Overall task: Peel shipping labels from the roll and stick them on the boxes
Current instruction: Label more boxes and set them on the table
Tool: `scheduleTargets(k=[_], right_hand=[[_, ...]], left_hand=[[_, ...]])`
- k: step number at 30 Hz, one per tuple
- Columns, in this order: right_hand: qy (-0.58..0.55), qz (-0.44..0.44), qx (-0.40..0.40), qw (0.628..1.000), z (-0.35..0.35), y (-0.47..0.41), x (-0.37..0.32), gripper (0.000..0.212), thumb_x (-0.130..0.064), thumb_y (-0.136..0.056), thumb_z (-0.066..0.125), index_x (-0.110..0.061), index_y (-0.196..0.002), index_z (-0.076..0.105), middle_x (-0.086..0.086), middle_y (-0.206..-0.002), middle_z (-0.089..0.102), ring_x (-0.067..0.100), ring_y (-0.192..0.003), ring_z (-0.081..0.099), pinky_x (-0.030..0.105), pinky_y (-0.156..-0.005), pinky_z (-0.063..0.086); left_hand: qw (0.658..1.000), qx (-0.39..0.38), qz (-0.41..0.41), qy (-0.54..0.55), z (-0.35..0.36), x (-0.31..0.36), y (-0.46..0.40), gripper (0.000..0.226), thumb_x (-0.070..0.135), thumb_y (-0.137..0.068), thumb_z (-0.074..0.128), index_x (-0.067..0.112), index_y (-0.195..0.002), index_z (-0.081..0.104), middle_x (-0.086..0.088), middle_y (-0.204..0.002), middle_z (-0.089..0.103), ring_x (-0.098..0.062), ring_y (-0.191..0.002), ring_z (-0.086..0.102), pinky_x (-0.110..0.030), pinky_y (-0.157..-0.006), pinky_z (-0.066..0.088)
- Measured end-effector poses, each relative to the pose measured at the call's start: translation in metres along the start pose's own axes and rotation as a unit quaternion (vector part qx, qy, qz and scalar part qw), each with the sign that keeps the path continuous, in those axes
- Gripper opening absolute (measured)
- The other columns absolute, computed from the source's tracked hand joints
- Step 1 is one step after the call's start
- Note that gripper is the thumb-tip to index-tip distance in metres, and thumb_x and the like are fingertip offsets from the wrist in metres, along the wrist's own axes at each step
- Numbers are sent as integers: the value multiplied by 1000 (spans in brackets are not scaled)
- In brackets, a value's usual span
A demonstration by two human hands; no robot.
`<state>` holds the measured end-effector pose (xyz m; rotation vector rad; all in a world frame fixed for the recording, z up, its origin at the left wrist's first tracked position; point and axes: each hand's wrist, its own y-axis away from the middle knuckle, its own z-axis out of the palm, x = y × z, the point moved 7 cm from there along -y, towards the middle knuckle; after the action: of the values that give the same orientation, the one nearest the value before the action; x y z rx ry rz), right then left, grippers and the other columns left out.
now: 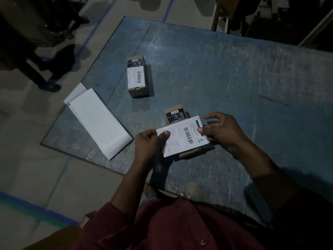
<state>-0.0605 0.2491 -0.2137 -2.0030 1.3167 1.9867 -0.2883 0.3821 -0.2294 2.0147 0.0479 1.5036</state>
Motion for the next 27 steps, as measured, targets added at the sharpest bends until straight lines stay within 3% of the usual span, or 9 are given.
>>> scheduleTargets(k=[4,8,11,15,19,23,27], right_hand=[[-4,5,2,1000,0,0,1,50,-2,-80,87,-11,-121,62,6,-84,80,24,-81,79,41,-73,63],[2,5,-5,1000,0,0,2,48,-6,-80,88,-16,-120,62,7,-88,81,25,-84,79,49,-81,64],[1,2,-7,1000,0,0,-1,48,-6,-82,87,-16,-120,61,9,-88,80,26,-84,79,53,-83,64],[5,3,2,1000,1,-3,0,48,-6,-80,88,-16,-119,62,5,-84,80,25,-83,79,54,-84,63],[13,14,11,1000,2,-6,1,51,-4,-77,90,-14,-119,64,6,-86,80,26,-81,79,52,-81,64],[16,35,7,999,4,-9,5,52,-3,-76,90,-14,-119,63,11,-109,75,27,-83,79,51,-80,65],[3,51,2,999,4,-10,6,54,-1,-76,89,-10,-122,62,13,-101,76,29,-82,79,52,-81,65]], left_hand=[[1000,5,-3,7,0,-1,0,11,14,-89,82,4,-94,79,-8,-82,81,-25,-76,79,-39,-70,62],[1000,7,4,17,-1,2,2,11,14,-90,82,4,-95,79,-6,-82,81,-23,-75,79,-32,-62,61],[1000,5,12,17,-2,4,-1,13,14,-90,82,4,-97,78,-7,-85,81,-24,-77,80,-36,-67,63],[1000,13,12,15,-2,3,-4,13,14,-90,82,4,-97,78,-6,-82,81,-23,-75,80,-32,-63,60],[999,9,-18,40,0,-5,-5,14,12,-90,82,0,-94,77,-12,-83,80,-28,-77,80,-36,-68,63],[997,-4,-44,59,4,-8,-5,14,12,-91,81,-1,-94,77,-15,-83,80,-31,-77,79,-39,-69,64],[997,-2,-55,52,2,-10,-8,13,13,-89,82,1,-91,79,-15,-82,79,-35,-80,79,-46,-74,64]])
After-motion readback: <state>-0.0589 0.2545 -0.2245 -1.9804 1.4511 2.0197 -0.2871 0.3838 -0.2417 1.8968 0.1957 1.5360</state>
